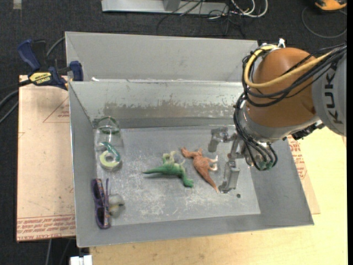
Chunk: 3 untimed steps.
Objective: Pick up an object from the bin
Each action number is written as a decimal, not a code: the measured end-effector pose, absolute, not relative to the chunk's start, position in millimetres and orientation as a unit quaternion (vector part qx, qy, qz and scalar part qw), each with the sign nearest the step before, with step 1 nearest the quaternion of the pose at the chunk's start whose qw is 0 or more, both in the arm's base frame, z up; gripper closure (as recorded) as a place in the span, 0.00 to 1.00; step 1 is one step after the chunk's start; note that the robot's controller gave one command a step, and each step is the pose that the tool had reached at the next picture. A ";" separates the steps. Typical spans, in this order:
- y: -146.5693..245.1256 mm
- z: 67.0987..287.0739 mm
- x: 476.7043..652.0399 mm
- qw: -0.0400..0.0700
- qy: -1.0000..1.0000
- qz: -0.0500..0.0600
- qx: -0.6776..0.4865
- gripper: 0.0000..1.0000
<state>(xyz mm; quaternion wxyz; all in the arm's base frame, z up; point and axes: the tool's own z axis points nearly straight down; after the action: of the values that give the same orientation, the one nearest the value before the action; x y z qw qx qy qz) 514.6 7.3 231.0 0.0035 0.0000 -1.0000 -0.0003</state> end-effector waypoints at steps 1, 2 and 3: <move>7.3 235.1 516.1 0.000 -1.000 0.000 0.000 0.00; -12.6 131.4 541.6 -0.001 -0.973 -0.001 -0.229 0.00; -25.5 146.6 571.5 -0.001 -1.000 0.000 -0.018 0.00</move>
Offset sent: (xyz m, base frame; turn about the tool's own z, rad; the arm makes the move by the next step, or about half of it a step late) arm 0.0389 -0.0309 -0.1610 0.7181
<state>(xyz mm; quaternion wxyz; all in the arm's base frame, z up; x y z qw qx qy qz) 571.5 -25.5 146.6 -0.0008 -0.0180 -0.9998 -0.0002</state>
